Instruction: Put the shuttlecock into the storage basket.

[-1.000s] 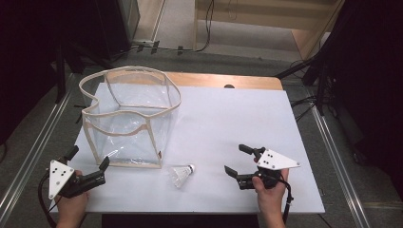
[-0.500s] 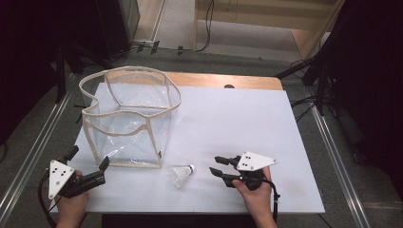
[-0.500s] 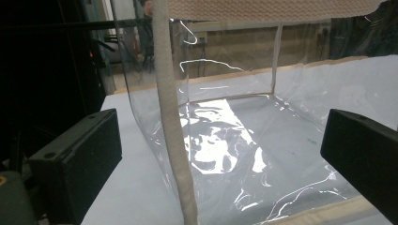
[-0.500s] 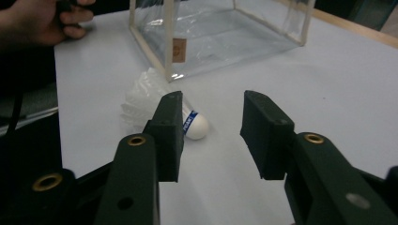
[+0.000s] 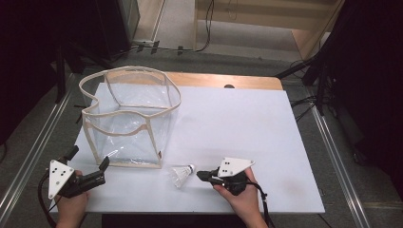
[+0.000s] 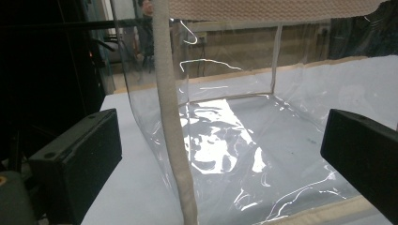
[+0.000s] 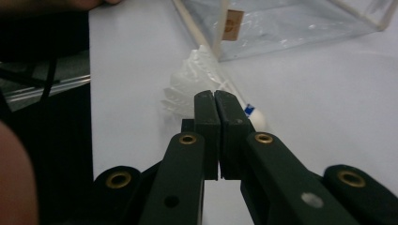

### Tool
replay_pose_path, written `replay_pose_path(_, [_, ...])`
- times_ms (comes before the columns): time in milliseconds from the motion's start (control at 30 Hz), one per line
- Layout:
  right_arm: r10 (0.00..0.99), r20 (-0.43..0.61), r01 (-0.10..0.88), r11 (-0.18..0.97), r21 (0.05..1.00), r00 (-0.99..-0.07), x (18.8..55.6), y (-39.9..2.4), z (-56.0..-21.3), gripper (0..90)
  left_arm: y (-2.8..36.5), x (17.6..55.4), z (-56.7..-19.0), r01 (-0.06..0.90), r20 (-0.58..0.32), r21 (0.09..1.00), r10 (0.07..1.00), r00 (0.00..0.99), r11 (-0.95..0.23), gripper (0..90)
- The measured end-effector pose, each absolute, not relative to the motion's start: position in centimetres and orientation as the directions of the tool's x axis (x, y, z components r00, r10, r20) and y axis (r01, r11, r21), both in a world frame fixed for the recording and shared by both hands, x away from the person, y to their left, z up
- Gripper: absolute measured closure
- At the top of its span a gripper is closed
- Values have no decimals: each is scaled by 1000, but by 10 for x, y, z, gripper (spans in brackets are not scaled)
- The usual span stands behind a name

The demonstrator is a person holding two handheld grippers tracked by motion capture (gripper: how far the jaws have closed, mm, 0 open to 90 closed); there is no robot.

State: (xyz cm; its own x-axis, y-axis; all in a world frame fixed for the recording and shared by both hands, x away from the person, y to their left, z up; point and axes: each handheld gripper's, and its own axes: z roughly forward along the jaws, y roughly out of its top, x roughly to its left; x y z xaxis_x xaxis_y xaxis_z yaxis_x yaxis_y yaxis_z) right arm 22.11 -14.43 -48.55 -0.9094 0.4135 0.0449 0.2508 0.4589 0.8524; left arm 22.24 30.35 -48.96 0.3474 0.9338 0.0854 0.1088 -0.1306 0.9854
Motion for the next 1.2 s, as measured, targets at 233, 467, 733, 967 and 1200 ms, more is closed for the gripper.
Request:
replay_pose_path(233, [369, 51, 247, 507, 826, -928, 223, -128, -494, 877, 303, 223, -490, 111, 82, 986, 934, 347, -128, 0])
replay_pose_path(467, [336, 64, 248, 540, 804, -940, 225, -114, -501, 878, 303, 222, -490, 109, 86, 985, 934, 347, -131, 0])
replay_pose_path(733, [315, 64, 248, 590, 768, -947, 231, -96, -505, 878, 303, 222, -490, 108, 86, 985, 933, 350, -132, 0])
replay_pose_path(967, [326, 84, 270, 582, 767, -942, 238, -90, -505, 878, 303, 222, -490, 108, 87, 985, 933, 350, -132, 0])
replay_pose_path(1200, [353, 104, 298, 557, 775, -930, 251, -85, -503, 878, 303, 222, -490, 107, 87, 985, 932, 351, -132, 0])
